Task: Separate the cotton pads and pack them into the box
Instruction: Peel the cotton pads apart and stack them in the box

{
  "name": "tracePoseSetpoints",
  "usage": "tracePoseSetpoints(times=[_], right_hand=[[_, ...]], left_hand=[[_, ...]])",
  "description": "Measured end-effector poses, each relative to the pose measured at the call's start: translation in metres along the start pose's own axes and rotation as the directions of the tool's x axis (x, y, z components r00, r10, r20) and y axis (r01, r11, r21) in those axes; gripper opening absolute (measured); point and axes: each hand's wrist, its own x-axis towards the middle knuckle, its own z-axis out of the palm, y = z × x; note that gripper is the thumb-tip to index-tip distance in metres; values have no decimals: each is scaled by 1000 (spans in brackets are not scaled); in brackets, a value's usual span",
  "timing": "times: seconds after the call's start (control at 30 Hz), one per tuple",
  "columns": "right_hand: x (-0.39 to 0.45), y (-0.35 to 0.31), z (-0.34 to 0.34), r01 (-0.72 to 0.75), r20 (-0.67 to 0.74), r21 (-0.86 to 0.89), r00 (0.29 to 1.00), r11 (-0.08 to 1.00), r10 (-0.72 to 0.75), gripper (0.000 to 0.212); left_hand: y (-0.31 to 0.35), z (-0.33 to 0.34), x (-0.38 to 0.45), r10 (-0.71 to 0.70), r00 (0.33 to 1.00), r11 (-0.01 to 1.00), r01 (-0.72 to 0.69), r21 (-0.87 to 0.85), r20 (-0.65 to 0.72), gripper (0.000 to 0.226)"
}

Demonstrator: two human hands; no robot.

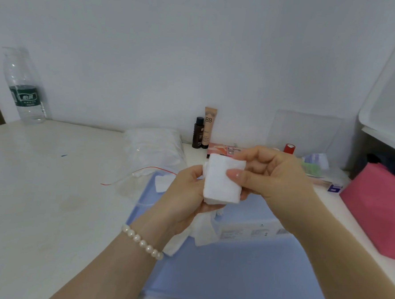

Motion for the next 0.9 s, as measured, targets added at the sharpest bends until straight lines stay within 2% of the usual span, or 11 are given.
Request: tracePoseSetpoints(times=[0.07, 0.13, 0.4, 0.57, 0.67, 0.73, 0.8, 0.87, 0.9], right_hand=[[1, 5, 3, 5, -53, -122, 999, 993, -11, 18], [1, 9, 4, 8, -81, -174, 996, 985, -23, 17], [3, 14, 2, 26, -96, -270, 994, 962, -53, 25], [4, 16, 2, 16, -108, -289, 993, 957, -49, 26], [4, 17, 5, 40, -132, -282, 988, 959, -80, 26], [4, 19, 8, 71, -159, -236, 981, 969, -110, 25], [4, 23, 10, 102, -207, -203, 967, 974, -145, 20], [6, 28, 9, 122, -216, -303, 957, 945, -193, 15], [6, 31, 9, 119, -163, -418, 965, 901, -203, 13]], left_hand=[[0, 1, 0, -9, 1000, 1000, 9, -22, 10, 36], [1, 2, 1, -22, 1000, 1000, 22, -18, -4, 32], [4, 5, -2, -61, 998, 997, 60, -57, -22, 50], [5, 5, -3, -74, 997, 991, 76, -112, 19, 55], [8, 3, -6, -38, 998, 998, 40, -52, 44, 61], [14, -2, -8, -3, 1000, 998, 4, -55, 10, 47], [24, -14, -8, 29, 997, 991, -37, -129, -65, 32], [35, -30, -8, 69, 987, 978, -96, -186, -147, 28], [39, -38, -8, 88, 979, 975, -122, -188, -183, 28]])
